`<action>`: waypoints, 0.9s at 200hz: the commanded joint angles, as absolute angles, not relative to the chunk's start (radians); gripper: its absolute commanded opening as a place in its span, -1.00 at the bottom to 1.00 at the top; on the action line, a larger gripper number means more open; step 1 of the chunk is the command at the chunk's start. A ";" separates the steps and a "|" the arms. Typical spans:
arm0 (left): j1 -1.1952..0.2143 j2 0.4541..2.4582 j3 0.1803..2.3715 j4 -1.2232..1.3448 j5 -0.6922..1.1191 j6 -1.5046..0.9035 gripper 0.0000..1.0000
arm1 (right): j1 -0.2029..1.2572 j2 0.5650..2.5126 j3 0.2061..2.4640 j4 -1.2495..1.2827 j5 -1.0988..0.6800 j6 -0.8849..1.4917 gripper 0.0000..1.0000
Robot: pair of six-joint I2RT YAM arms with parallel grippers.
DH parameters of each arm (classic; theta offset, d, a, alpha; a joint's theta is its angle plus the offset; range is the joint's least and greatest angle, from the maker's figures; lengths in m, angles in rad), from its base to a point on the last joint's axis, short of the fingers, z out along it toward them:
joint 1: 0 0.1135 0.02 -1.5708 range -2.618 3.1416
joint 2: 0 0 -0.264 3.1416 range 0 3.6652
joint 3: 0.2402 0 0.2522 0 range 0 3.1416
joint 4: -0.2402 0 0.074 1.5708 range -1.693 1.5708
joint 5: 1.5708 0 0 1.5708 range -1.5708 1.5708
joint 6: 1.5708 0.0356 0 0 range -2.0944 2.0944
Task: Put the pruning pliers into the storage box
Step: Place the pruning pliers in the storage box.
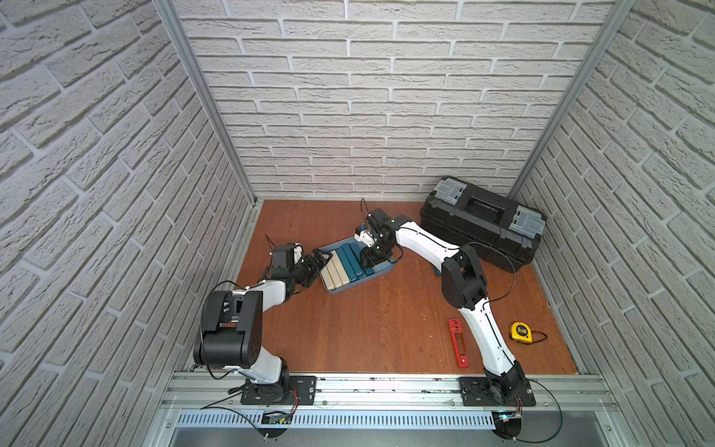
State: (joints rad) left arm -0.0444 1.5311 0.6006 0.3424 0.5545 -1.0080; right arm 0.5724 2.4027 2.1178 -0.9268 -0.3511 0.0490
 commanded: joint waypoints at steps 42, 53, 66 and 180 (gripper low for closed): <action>-0.066 1.536 0.595 0.393 0.575 -1.013 0.96 | 0.572 2.321 2.062 -0.874 -0.431 0.047 0.05; -0.066 1.534 0.595 0.393 0.575 -1.012 0.96 | 0.572 2.322 2.057 -0.868 -0.440 0.049 0.05; -0.067 1.530 0.594 0.390 0.574 -1.013 0.96 | 0.570 2.324 2.054 -0.862 -0.444 0.051 0.05; -0.077 1.516 0.601 0.362 0.564 -1.002 0.96 | 0.554 2.321 2.042 -0.856 -0.438 0.039 0.11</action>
